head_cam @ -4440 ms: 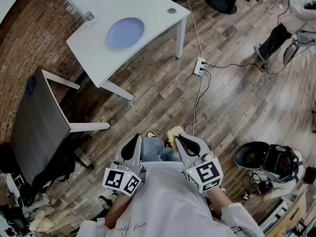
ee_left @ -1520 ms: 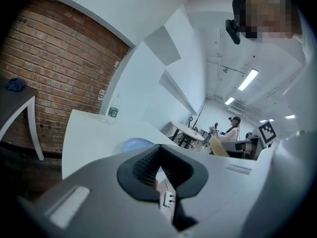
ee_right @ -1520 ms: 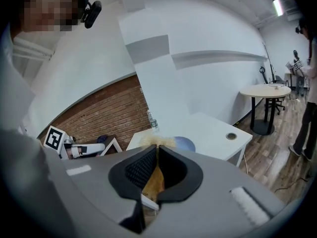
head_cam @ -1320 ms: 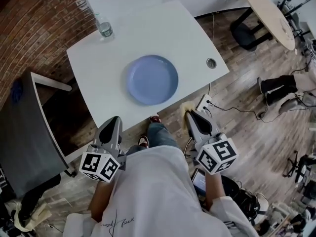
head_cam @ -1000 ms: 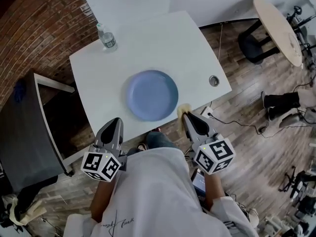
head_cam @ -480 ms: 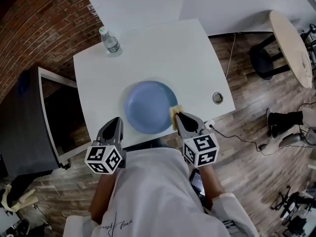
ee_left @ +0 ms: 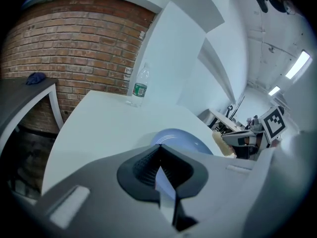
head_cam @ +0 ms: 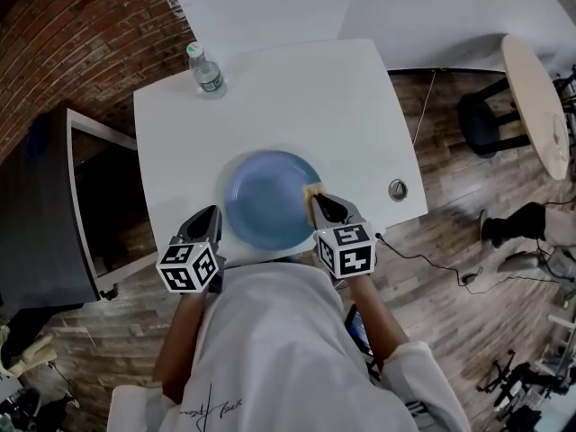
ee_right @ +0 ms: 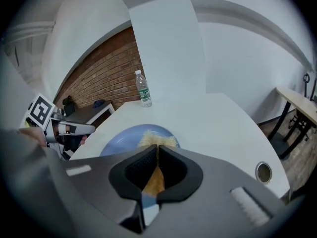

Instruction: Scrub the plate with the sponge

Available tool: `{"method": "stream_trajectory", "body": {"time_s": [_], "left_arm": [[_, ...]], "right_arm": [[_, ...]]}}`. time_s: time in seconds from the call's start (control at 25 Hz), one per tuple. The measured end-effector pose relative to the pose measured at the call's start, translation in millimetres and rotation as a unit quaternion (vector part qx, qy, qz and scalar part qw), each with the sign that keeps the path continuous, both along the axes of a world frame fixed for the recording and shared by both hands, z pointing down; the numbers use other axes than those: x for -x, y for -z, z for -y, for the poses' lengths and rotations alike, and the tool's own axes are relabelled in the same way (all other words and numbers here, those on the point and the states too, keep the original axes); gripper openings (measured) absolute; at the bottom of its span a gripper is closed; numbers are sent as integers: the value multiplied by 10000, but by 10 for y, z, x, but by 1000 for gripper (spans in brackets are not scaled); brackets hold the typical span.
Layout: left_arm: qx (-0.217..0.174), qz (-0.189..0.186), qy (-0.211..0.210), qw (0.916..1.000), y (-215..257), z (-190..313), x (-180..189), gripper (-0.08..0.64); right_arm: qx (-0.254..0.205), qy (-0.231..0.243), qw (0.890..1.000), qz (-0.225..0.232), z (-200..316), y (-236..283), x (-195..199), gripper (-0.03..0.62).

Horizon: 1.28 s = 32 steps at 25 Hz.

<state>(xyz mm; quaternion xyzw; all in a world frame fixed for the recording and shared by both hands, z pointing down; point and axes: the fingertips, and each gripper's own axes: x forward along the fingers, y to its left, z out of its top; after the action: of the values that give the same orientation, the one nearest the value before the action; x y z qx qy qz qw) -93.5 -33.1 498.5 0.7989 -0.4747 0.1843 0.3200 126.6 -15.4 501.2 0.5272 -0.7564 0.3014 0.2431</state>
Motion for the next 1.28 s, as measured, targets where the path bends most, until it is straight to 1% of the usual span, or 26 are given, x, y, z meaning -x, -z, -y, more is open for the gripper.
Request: {"method": "stream_trajectory", "body": {"time_s": [0.24,0.4,0.72,0.96,1.2,1.28], "left_arm": [[226,71,-81,9997,-303,188,-22,14],[392,48,-239,9989,-442,231,-99,55],[648,166,-512,9964,-662,293,-173,95],[732,233,-611,9952,-741,291,-174,83],[805,247,-705,9940,-784,290,-207,73],[818,241,-745,9936,-800,293,-232,57]], "right_arm": [[247,33,9996,-107,197,-183,48,20],[400,11,9991,-160,275,-285,63,20],[809,-168,9964,-196,476,-505,133,20],[1031,-493,9933,-181,601,-643,111,18],[1146,-657,9908,-304,681,-742,122,18],[1153,-713,9902,-332,699,-769,126,18]]}}
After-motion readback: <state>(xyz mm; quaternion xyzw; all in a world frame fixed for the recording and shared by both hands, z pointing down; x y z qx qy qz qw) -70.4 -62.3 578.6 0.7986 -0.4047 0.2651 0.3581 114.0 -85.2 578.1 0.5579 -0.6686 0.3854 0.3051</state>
